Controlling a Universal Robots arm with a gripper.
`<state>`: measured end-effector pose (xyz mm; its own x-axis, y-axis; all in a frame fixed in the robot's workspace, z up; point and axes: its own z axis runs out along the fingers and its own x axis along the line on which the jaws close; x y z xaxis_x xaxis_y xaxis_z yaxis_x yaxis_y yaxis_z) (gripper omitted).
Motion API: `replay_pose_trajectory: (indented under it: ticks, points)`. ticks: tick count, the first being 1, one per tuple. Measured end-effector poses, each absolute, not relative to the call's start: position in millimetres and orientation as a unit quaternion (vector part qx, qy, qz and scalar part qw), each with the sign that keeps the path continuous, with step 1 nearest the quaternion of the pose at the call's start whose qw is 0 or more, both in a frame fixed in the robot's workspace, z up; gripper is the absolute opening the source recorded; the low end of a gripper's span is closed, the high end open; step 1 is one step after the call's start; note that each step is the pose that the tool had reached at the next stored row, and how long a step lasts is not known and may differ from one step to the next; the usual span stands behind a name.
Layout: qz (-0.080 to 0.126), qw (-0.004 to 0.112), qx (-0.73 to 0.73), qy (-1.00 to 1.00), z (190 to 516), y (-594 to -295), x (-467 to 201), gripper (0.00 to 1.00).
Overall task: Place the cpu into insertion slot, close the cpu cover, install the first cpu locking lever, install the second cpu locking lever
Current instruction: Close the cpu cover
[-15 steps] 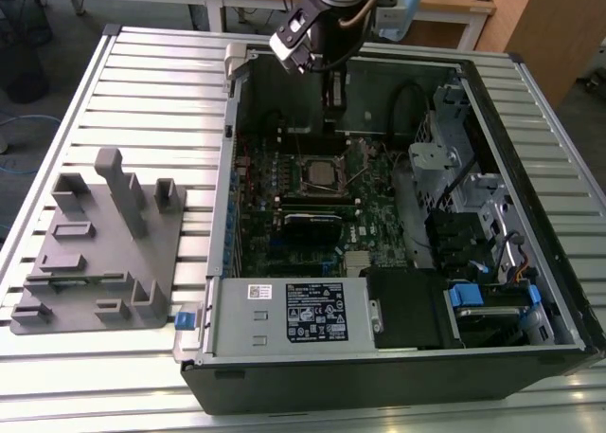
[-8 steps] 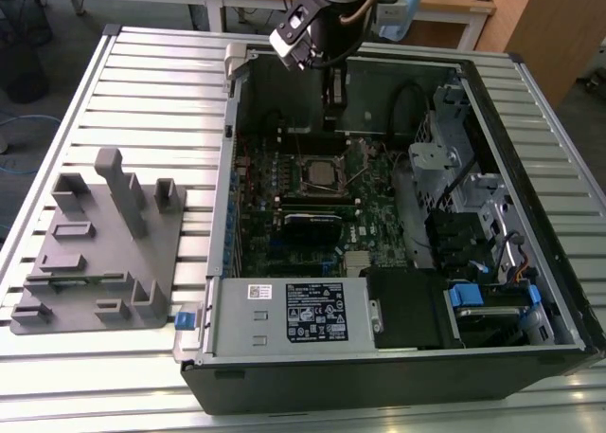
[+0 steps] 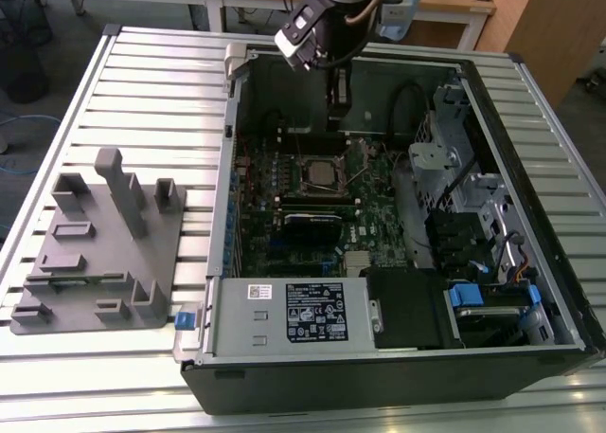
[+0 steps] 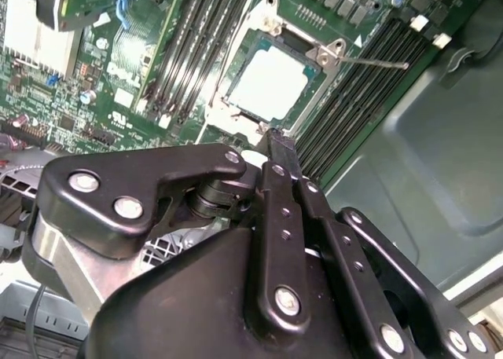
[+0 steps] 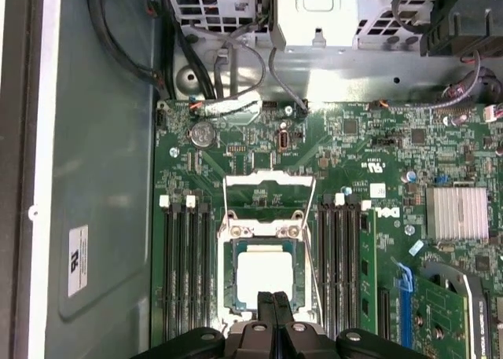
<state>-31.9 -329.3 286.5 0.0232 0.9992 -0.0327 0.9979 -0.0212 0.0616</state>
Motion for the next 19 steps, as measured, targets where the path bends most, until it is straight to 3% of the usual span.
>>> replay_pose_trajectory:
  ticks: [19]
  points:
    - [0.01,0.033,0.714,0.699,286.4,-329.3,-25.4,0.11]
